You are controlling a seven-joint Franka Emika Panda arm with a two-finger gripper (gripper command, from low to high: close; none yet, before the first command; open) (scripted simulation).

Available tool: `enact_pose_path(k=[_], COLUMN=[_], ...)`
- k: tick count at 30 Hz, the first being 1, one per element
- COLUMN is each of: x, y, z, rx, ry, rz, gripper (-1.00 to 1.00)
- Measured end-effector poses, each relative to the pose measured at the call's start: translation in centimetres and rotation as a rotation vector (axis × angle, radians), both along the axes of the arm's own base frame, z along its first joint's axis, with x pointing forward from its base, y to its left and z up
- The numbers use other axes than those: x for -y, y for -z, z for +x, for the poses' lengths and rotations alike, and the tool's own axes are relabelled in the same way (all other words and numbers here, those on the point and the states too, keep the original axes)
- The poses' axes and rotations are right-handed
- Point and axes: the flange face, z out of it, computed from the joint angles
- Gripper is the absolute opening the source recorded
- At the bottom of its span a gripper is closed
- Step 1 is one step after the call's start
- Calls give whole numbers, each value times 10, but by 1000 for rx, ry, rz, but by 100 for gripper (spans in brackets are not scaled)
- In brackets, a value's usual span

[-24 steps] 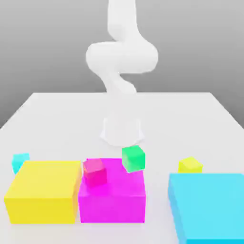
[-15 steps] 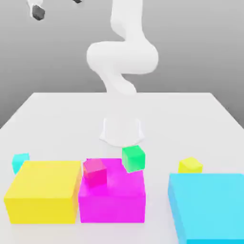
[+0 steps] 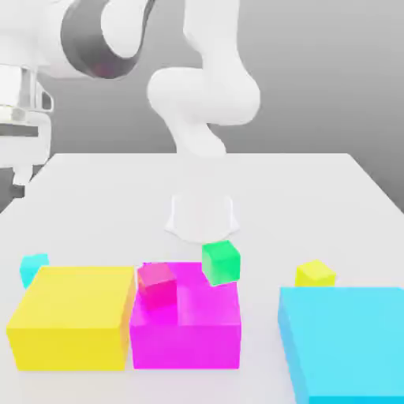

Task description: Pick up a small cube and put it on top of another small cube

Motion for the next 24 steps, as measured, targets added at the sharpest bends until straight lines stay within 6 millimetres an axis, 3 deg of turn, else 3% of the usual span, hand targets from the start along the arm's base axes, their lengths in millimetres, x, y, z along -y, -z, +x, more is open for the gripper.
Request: enact_pose_path(k=[4, 8, 13, 20, 21, 24], x=[28, 54, 65, 66, 65, 65], y=[51, 99, 153, 216, 224, 224], z=[-37, -87, -148, -156, -156, -156], rx=[-57, -115, -190, -206, -206, -206], ry=[282, 589, 945, 1002, 1003, 1003], rz=[79, 144, 201, 202, 204, 203], gripper=[0, 0, 0, 0, -100, -100])
